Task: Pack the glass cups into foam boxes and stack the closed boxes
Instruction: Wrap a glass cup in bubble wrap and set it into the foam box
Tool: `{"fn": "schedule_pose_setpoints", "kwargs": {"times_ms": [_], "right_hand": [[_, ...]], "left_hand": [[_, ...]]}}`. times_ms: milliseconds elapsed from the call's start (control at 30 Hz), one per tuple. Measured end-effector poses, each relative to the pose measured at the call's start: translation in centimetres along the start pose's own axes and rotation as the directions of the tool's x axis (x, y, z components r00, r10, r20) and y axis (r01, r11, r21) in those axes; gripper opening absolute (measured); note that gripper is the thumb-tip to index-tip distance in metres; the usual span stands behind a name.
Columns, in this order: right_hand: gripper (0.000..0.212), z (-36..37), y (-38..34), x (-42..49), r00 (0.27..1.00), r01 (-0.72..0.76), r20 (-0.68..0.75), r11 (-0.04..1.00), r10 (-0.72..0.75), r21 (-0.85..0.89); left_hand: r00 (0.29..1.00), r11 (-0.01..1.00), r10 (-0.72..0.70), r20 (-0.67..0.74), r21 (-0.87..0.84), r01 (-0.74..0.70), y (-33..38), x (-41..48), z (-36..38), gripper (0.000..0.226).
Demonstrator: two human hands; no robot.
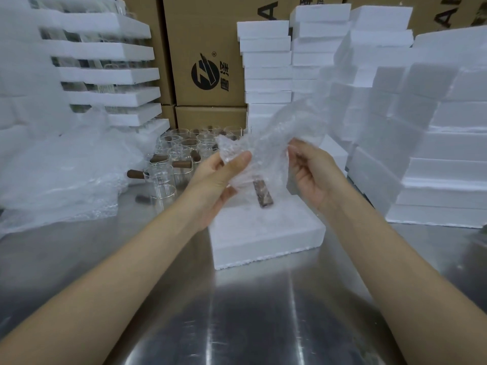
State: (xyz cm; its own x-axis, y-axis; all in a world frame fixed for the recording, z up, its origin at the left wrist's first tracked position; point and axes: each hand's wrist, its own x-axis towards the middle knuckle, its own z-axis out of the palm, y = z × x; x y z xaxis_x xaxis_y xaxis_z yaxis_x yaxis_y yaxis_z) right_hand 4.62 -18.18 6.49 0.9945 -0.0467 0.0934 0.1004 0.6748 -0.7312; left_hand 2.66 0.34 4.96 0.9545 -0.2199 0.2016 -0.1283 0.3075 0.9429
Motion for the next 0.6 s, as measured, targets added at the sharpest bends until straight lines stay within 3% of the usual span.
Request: {"fn": "schedule_pose_setpoints", "kwargs": {"times_ms": [133,267,333,467,600], "right_hand": [[0.008,0.9,0.4,-0.8,0.996,0.028,0.091,0.997,-0.021,-0.073],[0.036,1.4,0.7,-1.5,0.954,0.052,0.295,0.95,0.044,-0.309],[0.018,1.1,1.2,-1.4,0.934,0.077,0.35,0.922,0.066,-0.379],[0.021,0.6,1.5,-1.0,0.962,0.042,0.266,0.933,0.058,-0.357],[0.024,0.9,1.8,-1.2,0.961,0.158,0.277,0.856,-0.019,-0.491]], "left_hand": [[1.0,0.995,0.003,0.027,0.095,-0.005,-0.3,0.0,0.1,0.053],[0.992,0.955,0.123,-0.035,0.275,-0.109,-0.3,0.3,-0.6,0.047],[0.982,0.915,0.186,-0.026,0.369,-0.163,-0.2,0.0,-0.7,0.043],[0.987,0.929,0.16,-0.022,0.342,-0.143,0.0,0.0,-0.6,0.048],[0.999,0.974,0.053,-0.003,0.219,-0.051,0.6,-0.1,-0.5,0.054]]}}
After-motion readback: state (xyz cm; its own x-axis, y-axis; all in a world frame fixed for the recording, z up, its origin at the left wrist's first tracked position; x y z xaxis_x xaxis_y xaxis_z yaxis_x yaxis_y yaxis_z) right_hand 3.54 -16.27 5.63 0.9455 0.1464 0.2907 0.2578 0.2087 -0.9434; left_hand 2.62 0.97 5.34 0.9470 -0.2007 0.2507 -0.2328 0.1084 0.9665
